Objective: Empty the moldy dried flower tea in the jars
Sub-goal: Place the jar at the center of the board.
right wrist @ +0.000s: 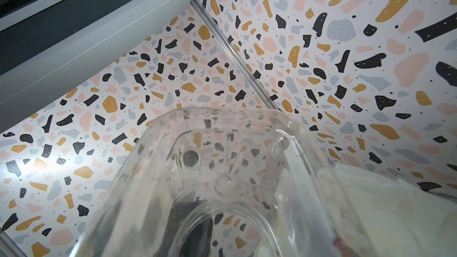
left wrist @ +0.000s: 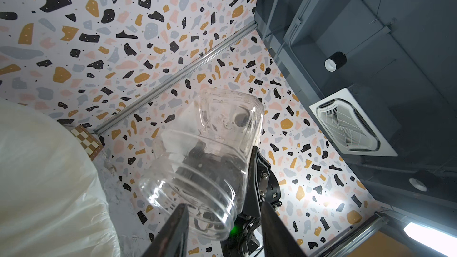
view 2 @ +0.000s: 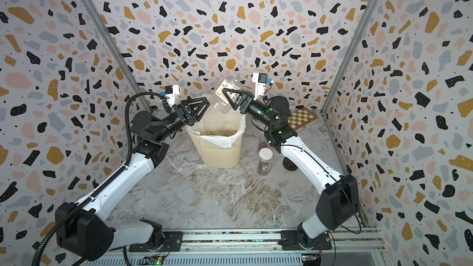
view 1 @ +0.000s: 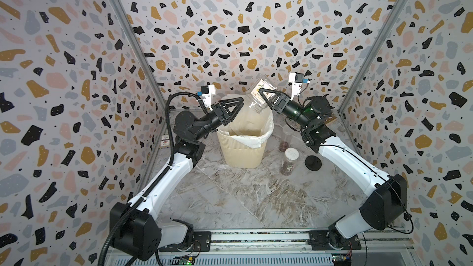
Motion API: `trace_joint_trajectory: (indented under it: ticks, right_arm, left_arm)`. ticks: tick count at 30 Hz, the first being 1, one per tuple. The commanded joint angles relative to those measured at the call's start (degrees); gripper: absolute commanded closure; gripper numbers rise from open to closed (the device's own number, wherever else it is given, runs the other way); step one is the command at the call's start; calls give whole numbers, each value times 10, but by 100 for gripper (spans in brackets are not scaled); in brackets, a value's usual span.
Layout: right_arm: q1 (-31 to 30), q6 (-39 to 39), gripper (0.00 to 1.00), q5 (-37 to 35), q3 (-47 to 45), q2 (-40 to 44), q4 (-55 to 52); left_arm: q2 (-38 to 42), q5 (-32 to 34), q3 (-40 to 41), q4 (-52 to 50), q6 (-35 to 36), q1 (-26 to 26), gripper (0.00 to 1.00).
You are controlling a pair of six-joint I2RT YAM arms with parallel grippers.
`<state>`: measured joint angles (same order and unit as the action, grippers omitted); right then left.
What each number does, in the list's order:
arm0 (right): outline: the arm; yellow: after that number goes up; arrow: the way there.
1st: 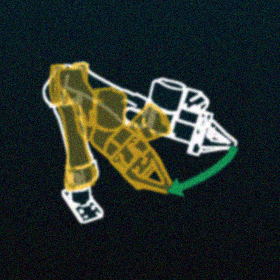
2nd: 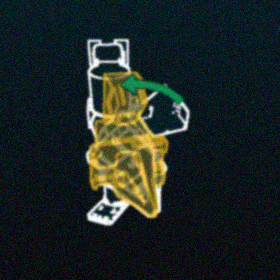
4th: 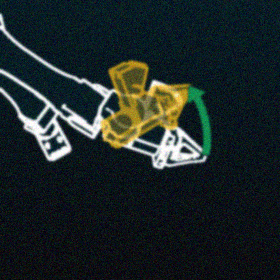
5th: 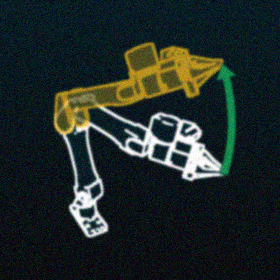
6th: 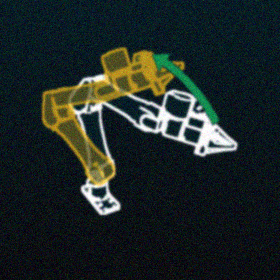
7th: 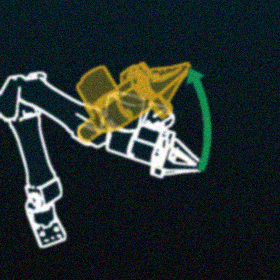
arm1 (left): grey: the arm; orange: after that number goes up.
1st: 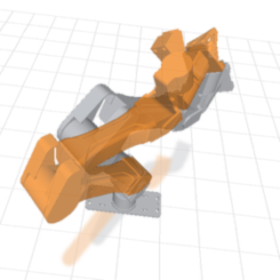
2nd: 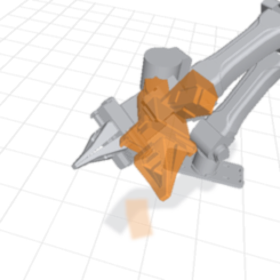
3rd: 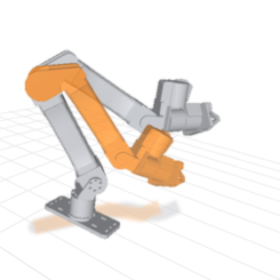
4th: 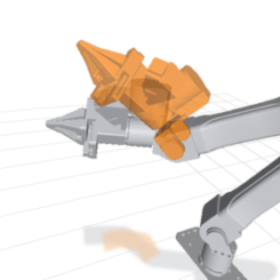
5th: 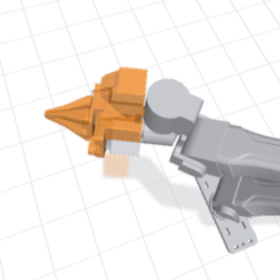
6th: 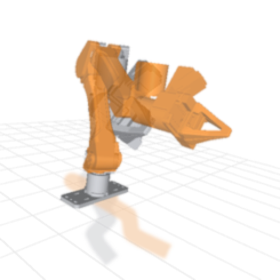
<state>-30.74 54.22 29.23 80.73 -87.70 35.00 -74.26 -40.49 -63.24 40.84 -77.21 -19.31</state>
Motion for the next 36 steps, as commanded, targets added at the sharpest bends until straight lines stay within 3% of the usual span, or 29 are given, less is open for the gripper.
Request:
trace_joint_trajectory:
  ticks: [1,14,21,31,36]
  right_arm:
    - [2,12,26,9,1,6,31]
    - [2,14,28,9,-6,2,29]
    - [2,9,29,10,-7,1,24]
    - [2,9,29,15,-6,-2,20]
    - [2,4,17,28,0,-2,19]
  left_arm:
    - [3,2,9,52,-13,-14,55]
    - [-22,11,-7,73,-18,-39,63]
    - [-24,12,-8,68,-9,-41,72]
    - [-19,10,-5,64,-5,-42,92]
    - [-24,13,-2,91,-18,-42,97]
